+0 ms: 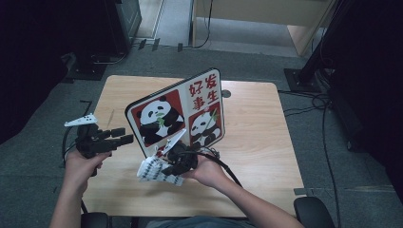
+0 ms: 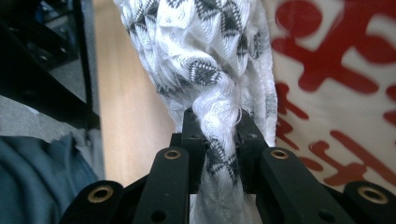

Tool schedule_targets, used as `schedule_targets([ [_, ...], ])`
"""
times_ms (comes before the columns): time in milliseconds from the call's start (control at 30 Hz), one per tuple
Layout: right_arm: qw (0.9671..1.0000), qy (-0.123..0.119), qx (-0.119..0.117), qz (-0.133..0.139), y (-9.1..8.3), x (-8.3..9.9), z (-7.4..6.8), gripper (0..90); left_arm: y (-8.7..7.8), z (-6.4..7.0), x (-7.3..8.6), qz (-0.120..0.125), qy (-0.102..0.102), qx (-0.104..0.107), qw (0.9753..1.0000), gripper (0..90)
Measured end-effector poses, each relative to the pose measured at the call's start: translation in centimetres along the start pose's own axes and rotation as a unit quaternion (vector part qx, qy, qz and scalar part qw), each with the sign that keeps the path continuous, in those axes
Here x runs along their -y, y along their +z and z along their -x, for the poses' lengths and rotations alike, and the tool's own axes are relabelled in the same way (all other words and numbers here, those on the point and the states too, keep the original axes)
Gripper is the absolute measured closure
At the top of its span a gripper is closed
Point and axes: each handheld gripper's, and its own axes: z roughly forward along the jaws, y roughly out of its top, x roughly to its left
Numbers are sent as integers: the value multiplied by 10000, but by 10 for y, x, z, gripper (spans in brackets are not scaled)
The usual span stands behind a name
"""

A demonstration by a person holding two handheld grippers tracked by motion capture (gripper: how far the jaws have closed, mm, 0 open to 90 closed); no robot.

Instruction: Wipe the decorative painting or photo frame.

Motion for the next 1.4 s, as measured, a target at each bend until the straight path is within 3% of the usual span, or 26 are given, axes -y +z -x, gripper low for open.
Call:
schedule_targets([
  [267,9999,-15,-161,50,-13,-18,-11,797,-8,-9,2,-15,-99,-105,9999,353],
  [667,9994,-270,-219,40,-28,-54,-28,797,-18,-20,6,61,-235,-246,9994,350],
  [1033,9994,-152,-49,314,-59,-89,-27,798,-22,-22,9,95,-280,-285,9992,350],
  [1200,9985,-226,14,494,-70,-104,-28,795,-25,-22,10,180,-289,-227,9992,349],
  [1400,9985,-261,121,461,-78,-121,-31,796,-26,-23,11,130,-291,-263,9991,347],
])
